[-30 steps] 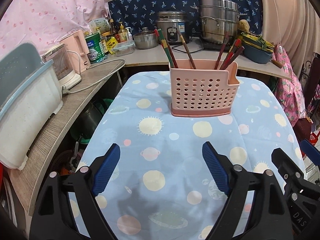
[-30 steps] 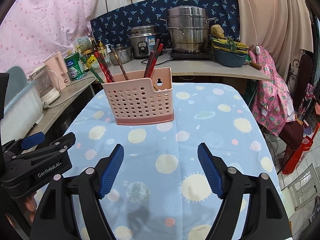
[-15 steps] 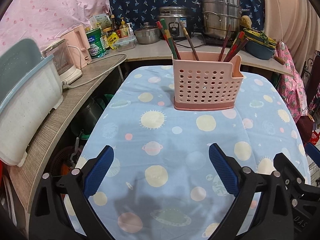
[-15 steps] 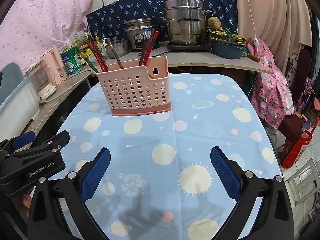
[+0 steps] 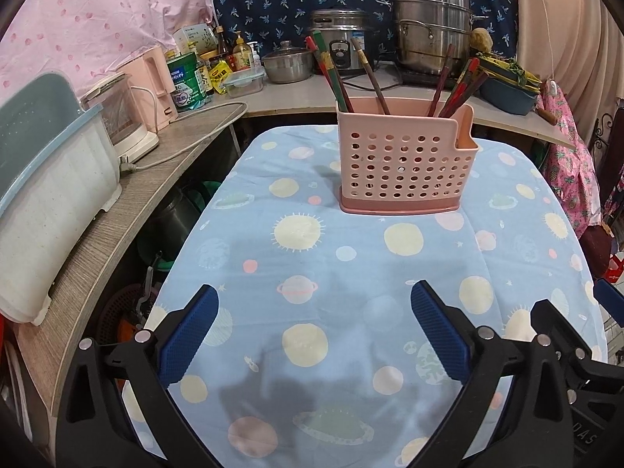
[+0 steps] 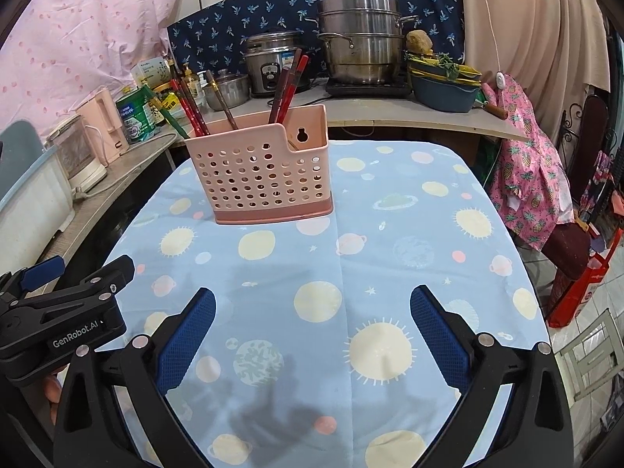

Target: Organize utensils

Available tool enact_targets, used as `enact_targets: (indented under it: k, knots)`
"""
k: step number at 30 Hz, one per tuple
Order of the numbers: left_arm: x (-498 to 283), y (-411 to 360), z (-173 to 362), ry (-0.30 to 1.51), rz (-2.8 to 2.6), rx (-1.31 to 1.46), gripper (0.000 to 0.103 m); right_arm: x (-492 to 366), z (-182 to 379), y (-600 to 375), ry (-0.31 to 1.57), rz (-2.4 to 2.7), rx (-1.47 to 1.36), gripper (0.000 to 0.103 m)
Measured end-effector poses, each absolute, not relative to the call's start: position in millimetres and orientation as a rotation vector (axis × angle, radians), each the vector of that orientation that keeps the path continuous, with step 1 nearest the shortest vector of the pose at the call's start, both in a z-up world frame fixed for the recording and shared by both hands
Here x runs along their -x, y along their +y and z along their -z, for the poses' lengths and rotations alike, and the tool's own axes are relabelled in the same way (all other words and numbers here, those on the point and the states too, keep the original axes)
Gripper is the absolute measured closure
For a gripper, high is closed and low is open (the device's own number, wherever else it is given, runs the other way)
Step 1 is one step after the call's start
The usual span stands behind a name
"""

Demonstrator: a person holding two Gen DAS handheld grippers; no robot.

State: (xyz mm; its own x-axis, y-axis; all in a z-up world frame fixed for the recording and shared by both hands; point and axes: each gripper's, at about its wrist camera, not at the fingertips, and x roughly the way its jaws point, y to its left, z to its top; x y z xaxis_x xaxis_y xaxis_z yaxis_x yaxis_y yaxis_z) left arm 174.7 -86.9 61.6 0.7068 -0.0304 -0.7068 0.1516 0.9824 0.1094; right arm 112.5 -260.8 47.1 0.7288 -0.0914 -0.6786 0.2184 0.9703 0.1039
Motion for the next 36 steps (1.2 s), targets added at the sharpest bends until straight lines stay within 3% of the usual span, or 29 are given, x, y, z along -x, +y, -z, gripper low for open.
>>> enact_targets:
  k: [36]
  knots:
    - [-194,-91,-53,0.791,0.099,-0.178,0.008,-133,-37,-269,0.753,0.183,-0.18,0.007]
